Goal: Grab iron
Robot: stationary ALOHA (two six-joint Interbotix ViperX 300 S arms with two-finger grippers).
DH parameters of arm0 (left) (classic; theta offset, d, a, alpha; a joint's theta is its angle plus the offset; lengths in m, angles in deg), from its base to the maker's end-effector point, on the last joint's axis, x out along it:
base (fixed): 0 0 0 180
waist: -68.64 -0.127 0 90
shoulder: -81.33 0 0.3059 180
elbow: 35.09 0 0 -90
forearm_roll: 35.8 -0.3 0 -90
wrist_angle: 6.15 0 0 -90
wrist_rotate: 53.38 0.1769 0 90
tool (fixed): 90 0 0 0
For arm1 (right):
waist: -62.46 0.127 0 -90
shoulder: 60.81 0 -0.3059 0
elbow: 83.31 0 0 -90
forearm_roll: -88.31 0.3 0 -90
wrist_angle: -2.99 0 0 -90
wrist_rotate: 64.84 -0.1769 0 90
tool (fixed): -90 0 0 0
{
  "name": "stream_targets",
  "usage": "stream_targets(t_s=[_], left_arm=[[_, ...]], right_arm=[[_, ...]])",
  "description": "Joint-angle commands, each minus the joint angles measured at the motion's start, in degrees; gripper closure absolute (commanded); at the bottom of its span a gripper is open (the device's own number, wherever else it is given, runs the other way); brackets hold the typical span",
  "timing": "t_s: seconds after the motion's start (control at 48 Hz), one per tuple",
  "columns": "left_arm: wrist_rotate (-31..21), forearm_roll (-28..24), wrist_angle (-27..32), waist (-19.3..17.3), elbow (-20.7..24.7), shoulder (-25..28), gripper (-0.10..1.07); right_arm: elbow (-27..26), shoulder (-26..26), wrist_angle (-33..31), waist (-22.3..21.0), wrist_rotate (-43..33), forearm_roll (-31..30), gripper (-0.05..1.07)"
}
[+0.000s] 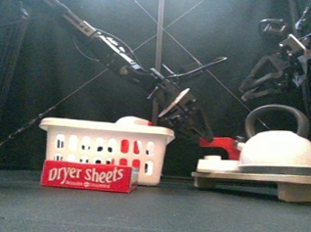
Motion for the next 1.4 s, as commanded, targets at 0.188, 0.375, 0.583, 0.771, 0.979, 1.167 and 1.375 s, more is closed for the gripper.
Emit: stream_targets(t_s=[0.188, 0.375, 0.583, 0.771, 0.979, 1.167, 1.375], left_arm=[[0.0, -0.2, -0.3, -0.3, 2.5, 0.3, 0.15], [0.0, -0.2, -0.4, -0.3, 2.5, 0.4, 0.22], [0.0, -0.2, -0.4, -0.3, 2.9, 0.4, 0.33], [0.0, -0.1, -0.4, -0.4, 3.3, 0.2, 0.41], [-0.1, 0.2, 0.0, -0.2, 3.3, -1.8, 0.46], [-0.1, 0.2, 0.0, 0.1, 3.3, -3.6, 0.46], [-0.1, 0.2, 0.4, -0.1, 3.3, -3.6, 0.46]], right_arm=[[-0.5, 0.3, -0.2, -0.2, -0.1, -0.2, 0.17], [-0.5, 0.3, -0.1, -0.3, -0.1, -0.2, 0.17], [-0.5, 0.3, -0.2, -0.3, 0.0, -0.2, 0.17], [-0.4, 0.3, -0.2, -0.4, -0.1, -0.2, 0.17], [-0.4, 0.3, -0.2, -0.4, -0.1, -0.1, 0.17], [-0.4, 0.3, -0.2, -0.4, 0.0, -0.1, 0.17], [-0.4, 0.3, -0.2, -0.4, 0.0, -0.1, 0.17]])
